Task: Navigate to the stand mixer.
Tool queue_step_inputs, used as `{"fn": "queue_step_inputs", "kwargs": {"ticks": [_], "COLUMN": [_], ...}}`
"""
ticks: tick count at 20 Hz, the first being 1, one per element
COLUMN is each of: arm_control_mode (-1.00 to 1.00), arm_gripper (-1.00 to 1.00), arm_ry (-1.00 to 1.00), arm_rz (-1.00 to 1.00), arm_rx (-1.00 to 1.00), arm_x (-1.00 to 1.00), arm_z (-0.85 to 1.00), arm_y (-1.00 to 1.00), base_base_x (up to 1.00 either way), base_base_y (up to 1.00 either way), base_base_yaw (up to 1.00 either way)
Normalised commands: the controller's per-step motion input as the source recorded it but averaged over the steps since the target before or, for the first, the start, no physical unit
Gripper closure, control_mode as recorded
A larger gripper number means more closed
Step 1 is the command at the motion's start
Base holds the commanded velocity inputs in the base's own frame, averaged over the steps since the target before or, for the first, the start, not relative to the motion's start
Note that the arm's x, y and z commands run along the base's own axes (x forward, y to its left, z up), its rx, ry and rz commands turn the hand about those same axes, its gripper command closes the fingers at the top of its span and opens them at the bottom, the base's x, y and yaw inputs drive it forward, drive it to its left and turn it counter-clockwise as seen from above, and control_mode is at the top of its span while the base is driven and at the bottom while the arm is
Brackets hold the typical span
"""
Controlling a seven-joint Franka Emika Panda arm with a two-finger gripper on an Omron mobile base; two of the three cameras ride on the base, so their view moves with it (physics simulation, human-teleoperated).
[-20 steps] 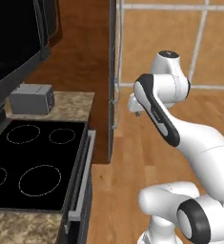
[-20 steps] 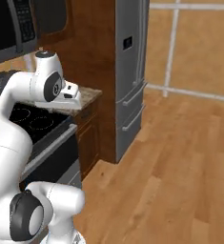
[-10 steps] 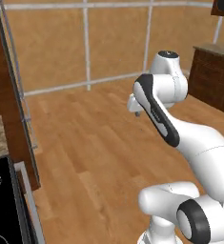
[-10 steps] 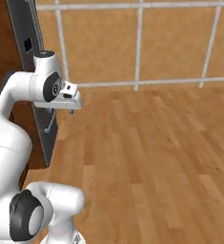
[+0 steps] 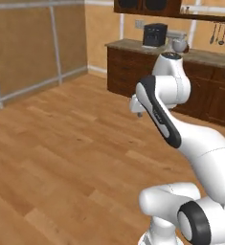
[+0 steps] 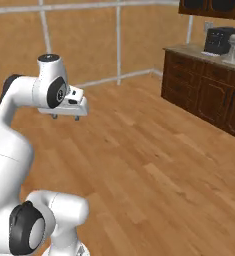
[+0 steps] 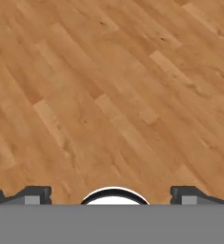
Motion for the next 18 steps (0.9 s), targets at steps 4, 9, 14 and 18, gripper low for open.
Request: {"fn": "queue_step_inputs", "kwargs": {"ticks": [4, 9, 14, 18], "arm_control_mode": [1.0, 1.0, 1.0, 1.0], "arm_gripper": [-1.0, -1.0, -1.0, -1.0], "arm_ry": [0.0, 0.0, 0.0, 0.0], "arm_rz": [0.0, 0.0, 0.0, 0.0], "arm_rx": [0.0, 0.0, 0.0, 0.0], "arm_x": [0.0, 0.0, 0.0, 0.0], "arm_z": [0.0, 0.0, 0.0, 0.0], "arm_y": [0.0, 0.0, 0.0, 0.0], "base_base_x": [0.77, 0.97, 1.0, 1.0], "base_base_y": [0.06, 0.15, 0.39, 0.53], "base_base_yaw": [-0.67, -0.57, -0.38, -0.25]}}
